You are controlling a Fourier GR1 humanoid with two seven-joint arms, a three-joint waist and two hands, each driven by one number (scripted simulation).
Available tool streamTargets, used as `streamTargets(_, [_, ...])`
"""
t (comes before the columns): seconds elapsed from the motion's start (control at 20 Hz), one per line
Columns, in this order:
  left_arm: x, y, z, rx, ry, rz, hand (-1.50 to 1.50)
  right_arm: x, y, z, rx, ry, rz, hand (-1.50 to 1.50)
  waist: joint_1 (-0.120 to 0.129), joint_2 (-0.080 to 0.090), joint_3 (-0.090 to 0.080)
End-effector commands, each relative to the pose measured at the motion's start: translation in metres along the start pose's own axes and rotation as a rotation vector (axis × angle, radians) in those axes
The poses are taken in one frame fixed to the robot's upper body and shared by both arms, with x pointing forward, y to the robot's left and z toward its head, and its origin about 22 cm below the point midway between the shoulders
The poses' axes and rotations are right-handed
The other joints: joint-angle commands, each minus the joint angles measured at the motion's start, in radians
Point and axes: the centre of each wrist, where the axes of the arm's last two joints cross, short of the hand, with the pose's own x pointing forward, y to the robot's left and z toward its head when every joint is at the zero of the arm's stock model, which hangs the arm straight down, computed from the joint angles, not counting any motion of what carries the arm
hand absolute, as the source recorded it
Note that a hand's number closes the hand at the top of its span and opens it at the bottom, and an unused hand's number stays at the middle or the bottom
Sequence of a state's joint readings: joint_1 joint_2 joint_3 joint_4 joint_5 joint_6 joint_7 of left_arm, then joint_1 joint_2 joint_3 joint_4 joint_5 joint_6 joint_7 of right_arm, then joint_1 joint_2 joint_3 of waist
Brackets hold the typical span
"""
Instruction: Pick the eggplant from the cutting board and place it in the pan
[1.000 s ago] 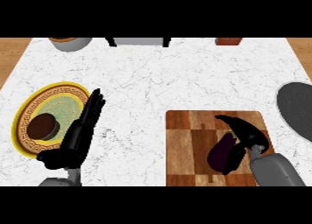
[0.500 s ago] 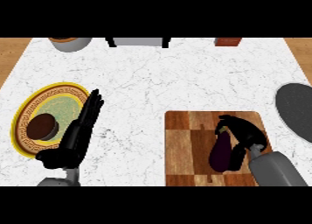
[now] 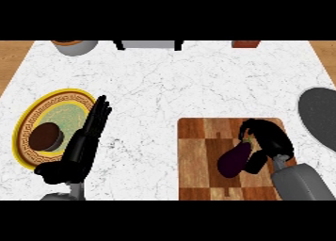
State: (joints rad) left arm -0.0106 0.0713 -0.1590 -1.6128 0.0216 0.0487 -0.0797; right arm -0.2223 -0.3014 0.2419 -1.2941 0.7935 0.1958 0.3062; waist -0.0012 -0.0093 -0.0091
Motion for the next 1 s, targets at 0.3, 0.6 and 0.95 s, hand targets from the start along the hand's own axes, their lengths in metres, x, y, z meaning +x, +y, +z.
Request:
streamTargets(0.3, [-0.001, -0.001, 0.004, 0.004, -0.008, -0.021, 0.00, 0.042, -0.050, 0.021, -0.538, 0.112, -0.035, 1.50, -0.003, 0.004, 0.008])
streamTargets(0.6, [0.009, -0.002, 0.003, 0.011, 0.004, 0.000, 0.00, 0.040, -0.056, 0.067, -0.763, 0.099, -0.152, 1.50, -0.012, 0.002, 0.009])
streamTargets(0.95, [-0.021, -0.013, -0.002, -0.016, -0.003, -0.003, 0.00, 0.009, -0.060, 0.066, -0.829, 0.202, -0.339, 1.50, -0.006, 0.009, 0.009])
